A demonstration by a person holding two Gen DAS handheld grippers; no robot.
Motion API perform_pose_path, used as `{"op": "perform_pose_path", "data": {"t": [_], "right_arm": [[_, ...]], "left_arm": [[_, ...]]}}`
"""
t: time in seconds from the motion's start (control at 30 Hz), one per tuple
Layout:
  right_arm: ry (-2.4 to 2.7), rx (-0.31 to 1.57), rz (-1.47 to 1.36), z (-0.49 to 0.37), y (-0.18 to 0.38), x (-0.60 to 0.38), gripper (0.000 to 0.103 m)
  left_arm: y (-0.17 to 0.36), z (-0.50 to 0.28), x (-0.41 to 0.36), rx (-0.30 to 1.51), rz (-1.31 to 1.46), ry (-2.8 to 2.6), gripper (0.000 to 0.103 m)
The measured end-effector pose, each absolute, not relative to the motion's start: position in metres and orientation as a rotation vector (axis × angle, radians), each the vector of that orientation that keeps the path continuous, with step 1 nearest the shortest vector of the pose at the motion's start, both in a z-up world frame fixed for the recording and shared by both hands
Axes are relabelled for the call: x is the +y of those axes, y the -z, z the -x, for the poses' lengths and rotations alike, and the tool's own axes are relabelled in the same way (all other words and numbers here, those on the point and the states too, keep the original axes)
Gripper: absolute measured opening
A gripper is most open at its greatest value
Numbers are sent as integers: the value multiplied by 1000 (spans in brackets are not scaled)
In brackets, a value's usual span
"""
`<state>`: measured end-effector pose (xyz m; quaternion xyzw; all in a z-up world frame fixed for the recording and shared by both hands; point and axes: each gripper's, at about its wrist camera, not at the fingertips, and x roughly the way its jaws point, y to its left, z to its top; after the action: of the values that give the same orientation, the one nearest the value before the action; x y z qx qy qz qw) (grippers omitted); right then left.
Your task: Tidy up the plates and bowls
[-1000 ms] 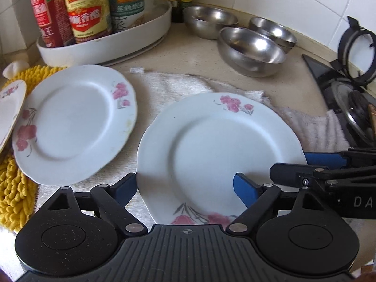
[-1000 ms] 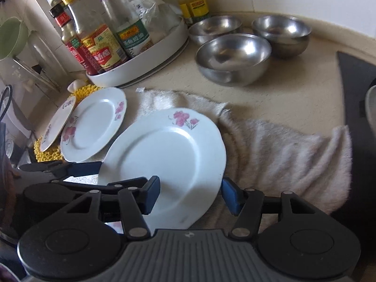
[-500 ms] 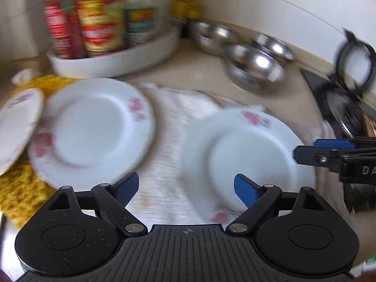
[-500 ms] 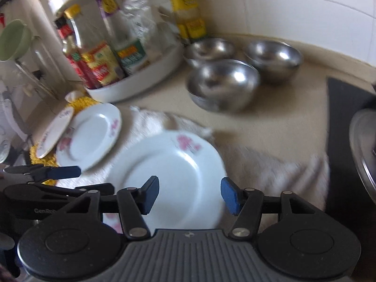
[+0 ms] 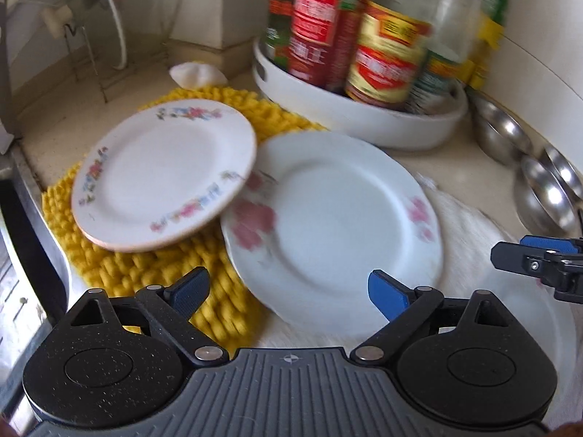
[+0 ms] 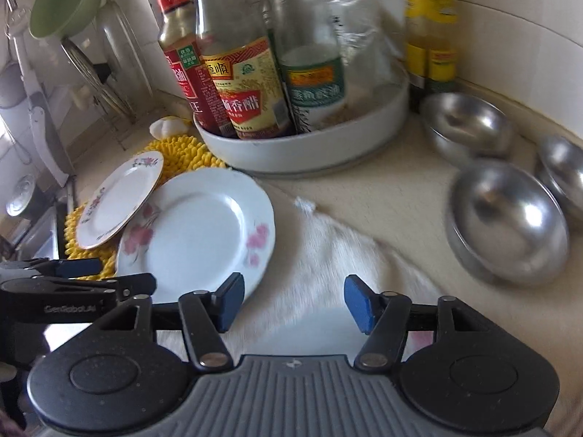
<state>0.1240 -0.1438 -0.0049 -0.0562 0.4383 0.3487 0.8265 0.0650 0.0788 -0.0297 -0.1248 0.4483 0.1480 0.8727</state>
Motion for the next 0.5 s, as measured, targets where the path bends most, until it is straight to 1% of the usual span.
{"op": "perform_pose_path", "data": {"t": [0.1,0.2,0.5], "right_arm": [[-732,957,129,-143,12,-122,80],[-745,990,118,-157,20,-105,80],[-821,1054,153,-175,36,-68,80]], "left_arm": [[32,-74,86,932,223,-312,96],[36,-82,91,945,245,-279,96],[46,-100,89,971,246,-252,96]]}}
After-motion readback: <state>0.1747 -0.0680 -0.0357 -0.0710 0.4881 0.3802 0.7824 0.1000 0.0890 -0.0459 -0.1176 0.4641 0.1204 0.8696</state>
